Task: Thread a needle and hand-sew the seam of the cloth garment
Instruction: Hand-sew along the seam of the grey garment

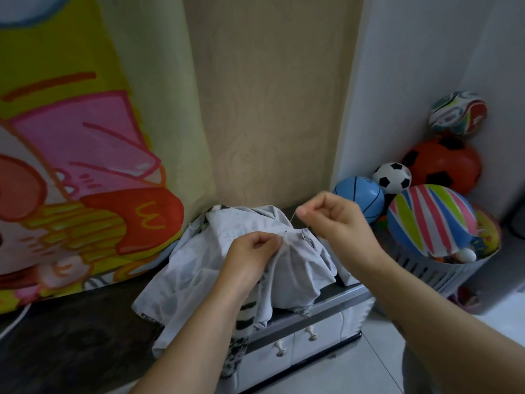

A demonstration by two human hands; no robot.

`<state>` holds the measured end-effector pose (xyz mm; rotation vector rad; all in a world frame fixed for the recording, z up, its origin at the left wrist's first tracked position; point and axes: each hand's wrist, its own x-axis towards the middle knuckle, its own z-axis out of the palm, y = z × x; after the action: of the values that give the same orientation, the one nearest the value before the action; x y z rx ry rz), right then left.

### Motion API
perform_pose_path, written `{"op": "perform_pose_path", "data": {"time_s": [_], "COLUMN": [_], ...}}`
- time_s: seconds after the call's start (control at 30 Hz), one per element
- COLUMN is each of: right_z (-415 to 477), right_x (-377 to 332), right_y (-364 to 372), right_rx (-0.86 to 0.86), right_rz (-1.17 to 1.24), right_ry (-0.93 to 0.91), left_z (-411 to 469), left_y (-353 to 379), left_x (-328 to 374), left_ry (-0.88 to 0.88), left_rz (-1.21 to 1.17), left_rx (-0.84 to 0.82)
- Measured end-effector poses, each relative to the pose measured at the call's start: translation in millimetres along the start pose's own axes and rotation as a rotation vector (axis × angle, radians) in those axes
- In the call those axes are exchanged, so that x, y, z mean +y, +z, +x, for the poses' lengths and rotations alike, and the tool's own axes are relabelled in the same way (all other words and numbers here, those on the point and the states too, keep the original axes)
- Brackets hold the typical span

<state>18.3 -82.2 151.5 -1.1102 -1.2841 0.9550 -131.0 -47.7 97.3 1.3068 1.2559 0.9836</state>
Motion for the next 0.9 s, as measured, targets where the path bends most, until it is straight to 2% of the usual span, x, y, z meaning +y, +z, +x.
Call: {"op": "perform_pose_path", "data": {"time_s": [0.1, 0.17, 0.27, 0.37, 0.43, 0.47, 0.5, 0.57, 0.6, 0.67, 0.8, 0.9], "right_z": [2.7, 4.5, 2.6, -0.9, -1.5, -1.5, -1.1, 1.9, 4.1, 9.5, 12.7, 13.0], "right_x": [-12.3, -15.8, -10.5, -3.0, -2.8, -4.9, -7.0, -5.7, -2.6, 6.0, 18.6, 23.1], "right_y": [0.4, -2.4, -12.9, -23.1, -28.5, -28.7, -27.5, -22.6, -20.1, -14.1, -2.7, 1.2], "right_rx": [-0.093, -0.226, -0.498, -0.818, -1.005, -1.041, -1.006, -0.741, -0.576, -0.328, -0.17, -0.124], "right_rz": [0.464, 0.552, 0.489, 0.497, 0.344, 0.182, -0.024, -0.402, -0.486, -0.484, -0.707, -0.73], "right_ry": [0.132, 0.293, 0.515, 0.66, 0.684, 0.679, 0.671, 0.612, 0.559, 0.453, 0.244, 0.152], "left_z": [2.8, 3.7, 7.3, 8.0, 6.6, 5.8, 5.5, 4.9, 3.9, 2.8, 0.8, 0.2], "left_y": [1.2, 1.5, 0.4, -2.6, -4.3, -4.7, -5.0, -4.3, -3.4, -0.3, 3.5, 3.5], "left_x": [-1.1, -0.3, -0.5, -1.4, -0.9, 0.0, 0.5, 1.9, 2.6, 2.9, 4.5, 5.2], "left_ry": [-0.011, -0.014, -0.029, -0.05, -0.053, -0.051, -0.044, -0.023, -0.01, 0.016, 0.07, 0.094], "left_rz": [-0.003, 0.006, 0.041, 0.006, -0.024, -0.019, -0.01, 0.018, 0.036, 0.054, 0.008, 0.015], "left_rx": [0.012, 0.023, 0.04, 0.051, 0.042, 0.042, 0.043, 0.051, 0.05, 0.046, 0.004, -0.02]}}
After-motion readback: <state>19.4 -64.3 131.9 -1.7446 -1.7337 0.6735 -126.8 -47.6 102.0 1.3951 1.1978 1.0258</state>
